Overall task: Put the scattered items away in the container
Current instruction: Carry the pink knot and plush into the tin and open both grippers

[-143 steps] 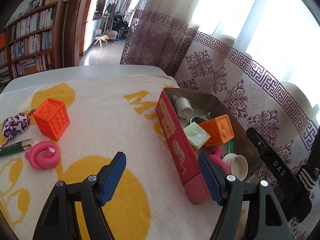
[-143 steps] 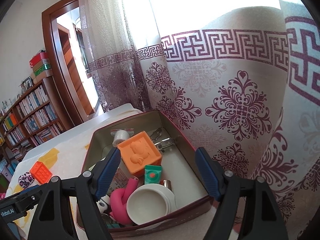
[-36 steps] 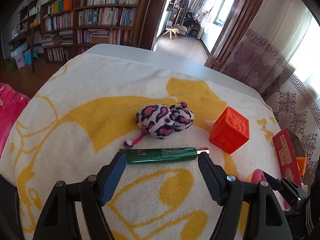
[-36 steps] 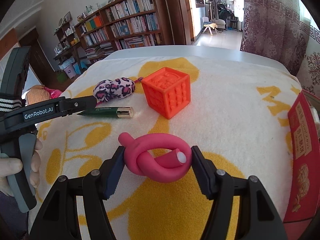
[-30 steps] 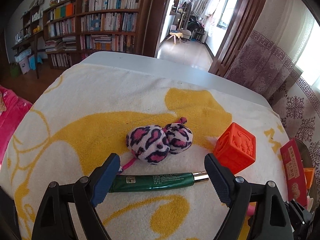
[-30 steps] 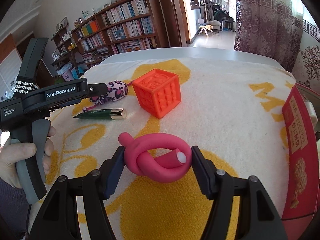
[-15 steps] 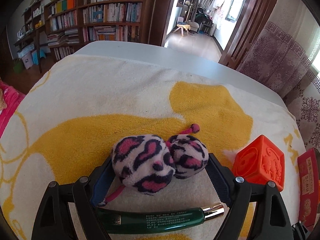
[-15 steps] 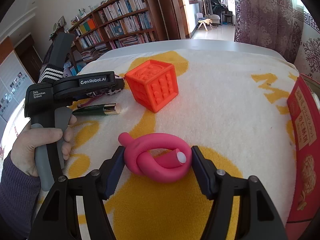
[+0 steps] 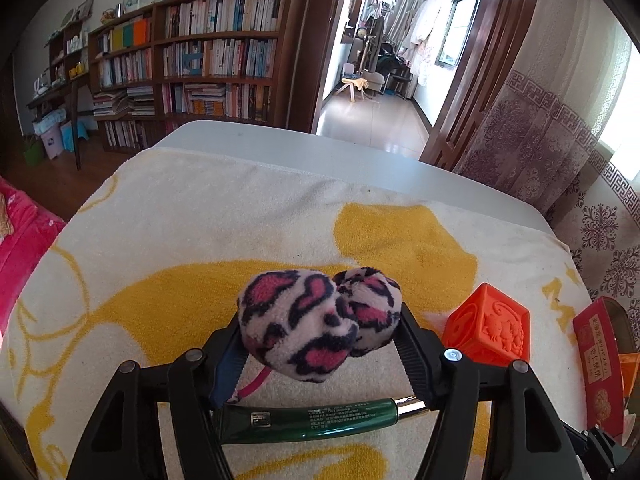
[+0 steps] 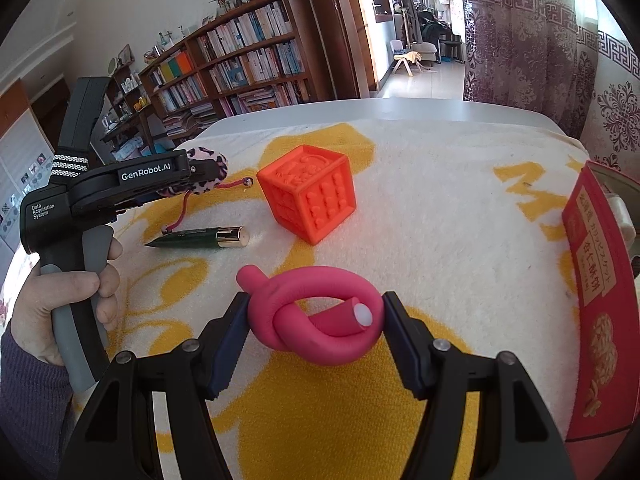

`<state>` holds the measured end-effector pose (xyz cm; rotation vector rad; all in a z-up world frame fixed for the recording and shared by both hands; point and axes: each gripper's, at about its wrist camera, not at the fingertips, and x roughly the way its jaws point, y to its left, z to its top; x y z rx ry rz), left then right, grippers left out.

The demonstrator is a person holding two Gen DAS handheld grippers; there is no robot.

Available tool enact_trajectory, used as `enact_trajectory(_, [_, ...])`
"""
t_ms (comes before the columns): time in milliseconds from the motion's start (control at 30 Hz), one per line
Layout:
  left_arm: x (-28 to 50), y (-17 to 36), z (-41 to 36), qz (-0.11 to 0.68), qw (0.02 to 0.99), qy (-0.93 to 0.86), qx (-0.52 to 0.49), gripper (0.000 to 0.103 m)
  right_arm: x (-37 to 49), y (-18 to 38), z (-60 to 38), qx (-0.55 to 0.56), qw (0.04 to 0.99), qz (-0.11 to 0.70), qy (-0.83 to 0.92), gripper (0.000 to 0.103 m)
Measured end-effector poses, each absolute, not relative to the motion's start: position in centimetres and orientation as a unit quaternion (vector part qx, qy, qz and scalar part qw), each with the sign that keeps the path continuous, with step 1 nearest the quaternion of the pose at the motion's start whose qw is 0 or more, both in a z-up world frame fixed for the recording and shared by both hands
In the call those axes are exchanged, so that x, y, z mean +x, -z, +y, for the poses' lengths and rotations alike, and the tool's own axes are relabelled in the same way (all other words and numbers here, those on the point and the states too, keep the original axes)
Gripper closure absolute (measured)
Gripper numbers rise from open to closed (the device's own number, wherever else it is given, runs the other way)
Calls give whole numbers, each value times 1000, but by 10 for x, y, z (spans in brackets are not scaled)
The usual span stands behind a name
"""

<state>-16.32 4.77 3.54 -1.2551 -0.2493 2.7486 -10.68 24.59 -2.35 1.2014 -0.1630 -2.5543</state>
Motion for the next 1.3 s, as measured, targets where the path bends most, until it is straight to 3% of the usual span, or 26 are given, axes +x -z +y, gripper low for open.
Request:
enact_trajectory(567, [-86, -81, 98, -61, 126, -914, -380, 34, -65, -26, 295, 348, 119, -114, 923, 34])
enact_trajectory(1067, [-40, -106, 214, -30, 249, -894, -372, 34, 20, -49, 436, 277, -65, -160, 945, 34])
enact_trajectory(1300, [-23, -122, 273, -20, 312, -878, -362, 34, 40, -47, 473, 265, -102, -186, 941, 34])
